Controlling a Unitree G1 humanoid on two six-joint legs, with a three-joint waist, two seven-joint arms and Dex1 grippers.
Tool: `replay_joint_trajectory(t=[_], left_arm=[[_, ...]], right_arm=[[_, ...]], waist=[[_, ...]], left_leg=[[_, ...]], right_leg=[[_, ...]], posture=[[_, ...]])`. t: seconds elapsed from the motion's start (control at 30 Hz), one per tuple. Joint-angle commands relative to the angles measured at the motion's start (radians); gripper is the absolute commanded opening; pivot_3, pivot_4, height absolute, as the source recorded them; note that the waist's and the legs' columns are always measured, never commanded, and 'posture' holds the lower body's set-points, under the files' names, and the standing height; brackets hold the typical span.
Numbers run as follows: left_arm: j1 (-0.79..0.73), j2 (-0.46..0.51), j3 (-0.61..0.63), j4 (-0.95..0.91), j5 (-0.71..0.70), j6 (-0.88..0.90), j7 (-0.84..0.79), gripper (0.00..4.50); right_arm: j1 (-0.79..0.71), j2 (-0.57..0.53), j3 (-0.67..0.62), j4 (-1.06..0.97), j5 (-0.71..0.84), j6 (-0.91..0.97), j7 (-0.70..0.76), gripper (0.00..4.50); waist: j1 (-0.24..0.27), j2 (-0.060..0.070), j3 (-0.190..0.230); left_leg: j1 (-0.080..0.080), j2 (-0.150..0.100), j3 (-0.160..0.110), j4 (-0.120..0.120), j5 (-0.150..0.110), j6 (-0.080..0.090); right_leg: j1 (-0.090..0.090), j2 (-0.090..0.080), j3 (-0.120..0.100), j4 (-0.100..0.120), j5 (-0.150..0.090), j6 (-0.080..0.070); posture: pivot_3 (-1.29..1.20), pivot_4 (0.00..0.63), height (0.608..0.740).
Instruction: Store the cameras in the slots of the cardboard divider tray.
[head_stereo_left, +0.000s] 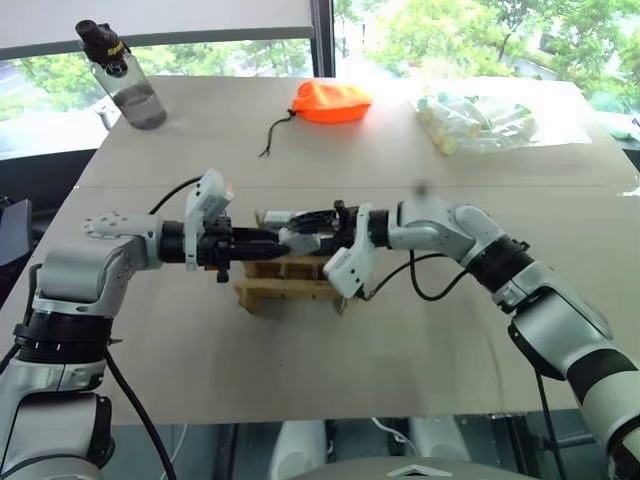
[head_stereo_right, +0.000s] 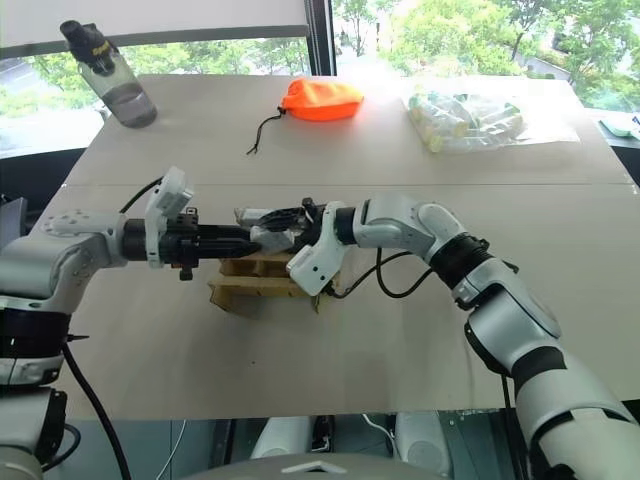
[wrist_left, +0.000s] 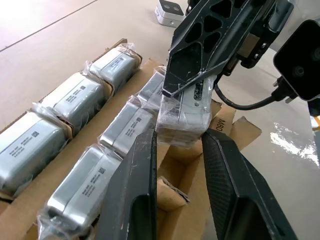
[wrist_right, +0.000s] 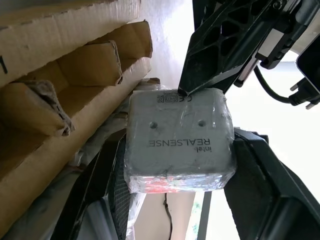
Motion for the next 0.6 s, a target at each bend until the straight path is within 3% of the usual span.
replay_joint_trajectory(t=[0.03,0.13,0.17,0.33,0.6], left_arm=[[-0.050,-0.018,0.007,-0.011,-0.011,-0.035,-0.023,0.72],[-0.054,0.026,-0.017,-0.021,-0.002,-0.031,-0.096,0.72],[-0.058,0.028,-0.019,-0.022,0.002,-0.029,-0.097,1.75],[-0.126,-0.013,-0.024,0.025,0.028,-0.024,-0.051,3.71],[-0.099,0.066,-0.098,-0.005,0.041,0.006,-0.183,3.71]], right_arm=[[0.004,0.029,-0.008,-0.030,0.030,-0.003,0.015,1.99],[0.008,0.030,-0.010,-0.033,0.034,-0.001,0.024,1.99],[0.008,0.031,-0.010,-0.033,0.034,0.000,0.027,1.99],[0.006,0.036,-0.016,-0.030,0.032,0.003,0.035,1.99],[0.002,0.039,-0.021,-0.020,0.027,0.012,0.035,1.99]], waist=[[0.000,0.000,0.000],[0.000,0.000,0.000],[-0.001,0.000,0.000],[0.004,0.000,0.000],[-0.002,0.000,0.000]], left_leg=[[0.000,0.000,0.000,0.000,0.000,0.000],[0.000,0.000,0.000,0.000,0.000,0.000],[0.000,0.000,0.000,0.000,0.000,0.000],[0.000,0.000,-0.001,0.001,0.000,0.000],[0.000,-0.001,0.000,0.000,0.000,0.000]], right_leg=[[0.000,0.000,0.000,0.000,0.000,0.000],[0.000,0.000,0.000,0.000,0.000,0.000],[0.000,0.000,0.000,0.000,0.000,0.000],[0.000,0.000,-0.001,0.000,0.000,0.000],[0.000,0.000,0.000,0.000,0.000,0.000]], posture=[[0.00,0.150,0.726],[0.00,0.150,0.726],[0.00,0.150,0.726],[0.00,0.150,0.726],[0.00,0.150,0.726]])
